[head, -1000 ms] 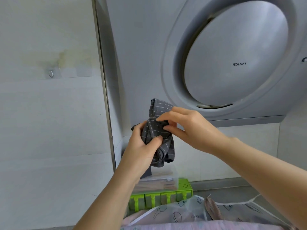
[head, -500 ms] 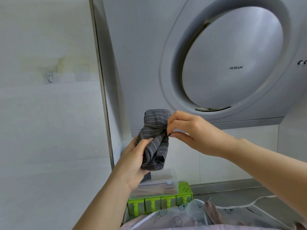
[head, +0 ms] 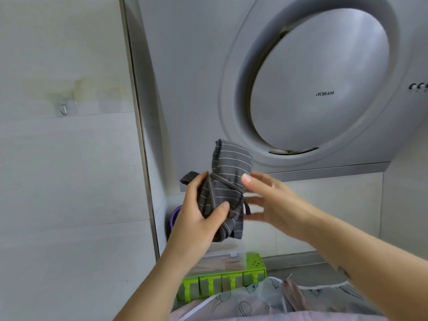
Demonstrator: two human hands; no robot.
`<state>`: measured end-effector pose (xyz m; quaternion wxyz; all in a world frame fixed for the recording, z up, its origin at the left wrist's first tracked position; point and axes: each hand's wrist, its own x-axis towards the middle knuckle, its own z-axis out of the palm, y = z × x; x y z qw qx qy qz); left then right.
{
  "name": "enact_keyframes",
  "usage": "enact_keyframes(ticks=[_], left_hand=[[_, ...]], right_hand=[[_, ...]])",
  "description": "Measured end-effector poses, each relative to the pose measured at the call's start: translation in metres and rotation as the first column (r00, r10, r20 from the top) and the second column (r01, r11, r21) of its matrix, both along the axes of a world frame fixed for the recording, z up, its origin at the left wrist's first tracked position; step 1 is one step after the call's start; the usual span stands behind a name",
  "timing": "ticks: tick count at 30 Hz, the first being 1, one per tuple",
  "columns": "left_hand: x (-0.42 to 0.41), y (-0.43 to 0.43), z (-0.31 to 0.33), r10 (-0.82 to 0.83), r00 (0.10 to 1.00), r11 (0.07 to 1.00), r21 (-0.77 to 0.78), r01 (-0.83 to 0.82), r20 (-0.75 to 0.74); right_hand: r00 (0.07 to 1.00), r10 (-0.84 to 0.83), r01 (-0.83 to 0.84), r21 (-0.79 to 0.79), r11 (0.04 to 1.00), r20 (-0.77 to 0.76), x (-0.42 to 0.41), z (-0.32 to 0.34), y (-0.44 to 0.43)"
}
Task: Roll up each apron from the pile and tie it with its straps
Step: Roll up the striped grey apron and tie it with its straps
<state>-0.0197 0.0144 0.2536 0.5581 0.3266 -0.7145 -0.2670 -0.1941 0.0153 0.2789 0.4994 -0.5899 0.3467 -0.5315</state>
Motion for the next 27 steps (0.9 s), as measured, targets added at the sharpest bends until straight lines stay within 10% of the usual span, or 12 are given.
enact_keyframes(ticks=[4,14,20,27], left_hand=[[-0.009,0.007,-0.011,-0.040,0.991,0.997,-0.057,0.047,0.124],[-0.014,-0.005,0.006,-0.188,0.879,0.948,0.155,0.280,-0.438],[-0.068,0.001,0.003,0.002,0.952,0.997,0.069,0.020,-0.306],[-0.168,0.039,0.013,-0.360,0.776,0.759,0.320,0.566,-0.518]], right_hand=[[0.977,0.134,-0.139,0.024,0.990,0.165,0.019,-0.012,0.008],[0.965,0.070,-0.092,0.075,0.993,0.252,-0.013,-0.031,0.016],[0.977,-0.046,0.028,0.091,0.995,0.208,-0.059,-0.043,0.036],[0.950,-0.117,0.026,0.301,0.953,0.288,-0.176,-0.057,0.101]])
